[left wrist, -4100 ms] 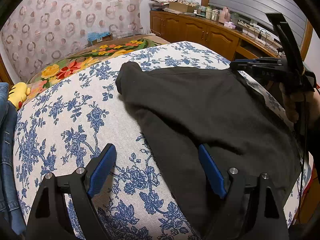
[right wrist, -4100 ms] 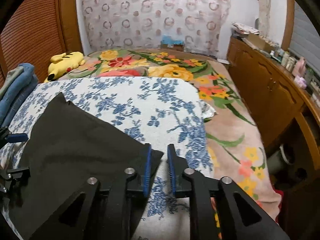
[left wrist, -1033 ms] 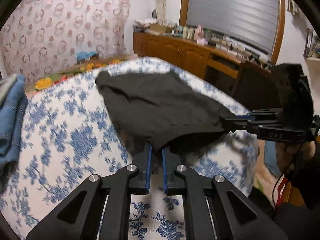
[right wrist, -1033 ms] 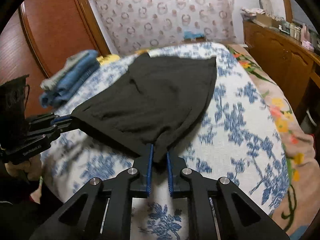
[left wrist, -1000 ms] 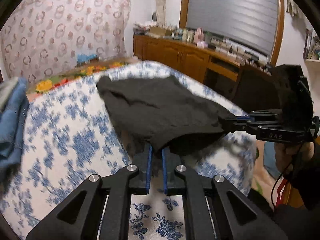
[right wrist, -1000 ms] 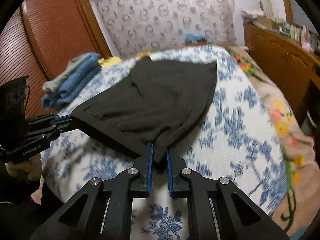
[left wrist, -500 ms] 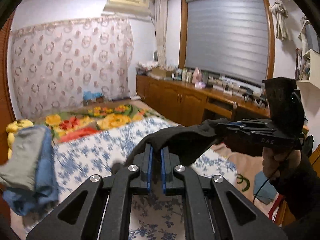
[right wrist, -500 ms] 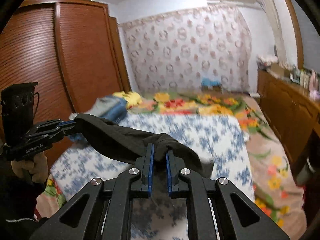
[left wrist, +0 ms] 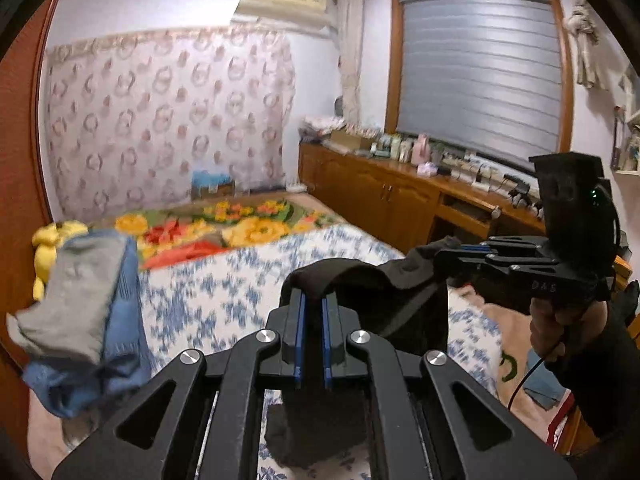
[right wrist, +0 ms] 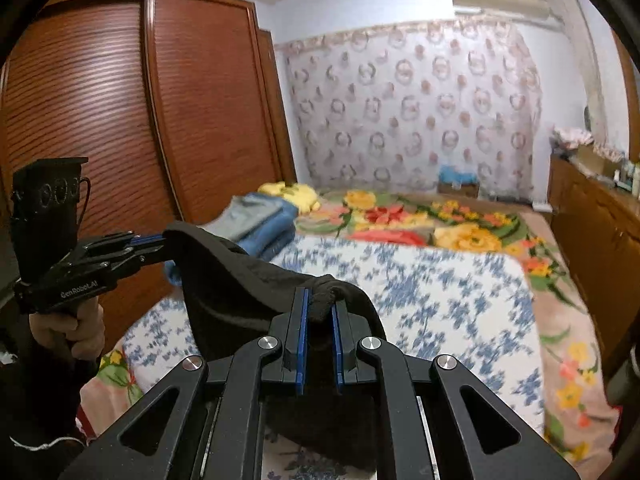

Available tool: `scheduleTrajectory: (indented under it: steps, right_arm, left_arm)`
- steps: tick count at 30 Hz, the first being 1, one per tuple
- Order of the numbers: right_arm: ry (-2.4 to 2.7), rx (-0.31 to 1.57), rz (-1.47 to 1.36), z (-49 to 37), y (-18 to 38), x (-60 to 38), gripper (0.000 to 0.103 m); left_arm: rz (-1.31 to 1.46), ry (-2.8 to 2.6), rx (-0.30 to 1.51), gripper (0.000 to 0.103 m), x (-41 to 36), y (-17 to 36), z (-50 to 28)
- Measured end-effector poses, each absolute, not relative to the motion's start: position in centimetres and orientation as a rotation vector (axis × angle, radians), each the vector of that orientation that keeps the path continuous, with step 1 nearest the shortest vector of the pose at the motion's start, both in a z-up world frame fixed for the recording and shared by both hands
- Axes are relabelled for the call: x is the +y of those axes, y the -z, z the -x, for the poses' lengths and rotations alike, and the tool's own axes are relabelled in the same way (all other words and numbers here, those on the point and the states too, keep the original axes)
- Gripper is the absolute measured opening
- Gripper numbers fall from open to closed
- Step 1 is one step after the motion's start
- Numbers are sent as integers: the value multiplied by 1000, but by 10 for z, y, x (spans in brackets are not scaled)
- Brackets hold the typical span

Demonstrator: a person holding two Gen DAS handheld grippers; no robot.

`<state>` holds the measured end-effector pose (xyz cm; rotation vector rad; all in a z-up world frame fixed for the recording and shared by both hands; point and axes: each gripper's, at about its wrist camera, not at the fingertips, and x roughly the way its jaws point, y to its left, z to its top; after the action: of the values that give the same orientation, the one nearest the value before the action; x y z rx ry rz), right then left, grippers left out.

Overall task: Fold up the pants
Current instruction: 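Lift the held end of the black garment up with both tools, then fold the lifted end over the garment and lay it down with both tools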

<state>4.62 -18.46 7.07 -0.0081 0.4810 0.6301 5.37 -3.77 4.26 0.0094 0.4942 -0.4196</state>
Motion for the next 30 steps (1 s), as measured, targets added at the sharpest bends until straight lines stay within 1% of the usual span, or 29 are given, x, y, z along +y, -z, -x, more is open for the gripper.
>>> scheduleTrajectory:
  steps: [6, 11, 13, 15, 19, 23, 26, 28, 30]
  right_arm:
    - [-636, 580, 13, -92, -57, -179, 10]
    - [-644, 612, 31, -128, -67, -161, 10]
    - [-646, 617, 42, -147, -72, -156, 10]
    - [-638, 611, 56, -168, -79, -152, 10]
    - [-614, 540, 69, -213, -100, -145, 9]
    - [-583, 372, 84, -217, -163, -141, 9]
    - [-570, 278, 76, -206, -199, -142, 9]
    - [-571, 258, 74, -199, -210, -142, 9]
    - [-575, 275, 72, -193, -204, -141, 9]
  left_arm:
    - [17, 391, 594, 8, -30, -4, -91]
    - [28, 368, 632, 8, -26, 9, -125]
    - [31, 357, 629, 8, -26, 6, -140]
    - [24, 348, 611, 8, -28, -3, -154]
    - [-21, 318, 508, 8, -32, -48, -182]
    - [-64, 284, 373, 8, -34, -107, -192]
    - [-93, 264, 276, 8, -34, -145, -181]
    - [-102, 259, 267, 8, -31, -148, -172]
    - [-109, 259, 296, 8, -27, -135, -165]
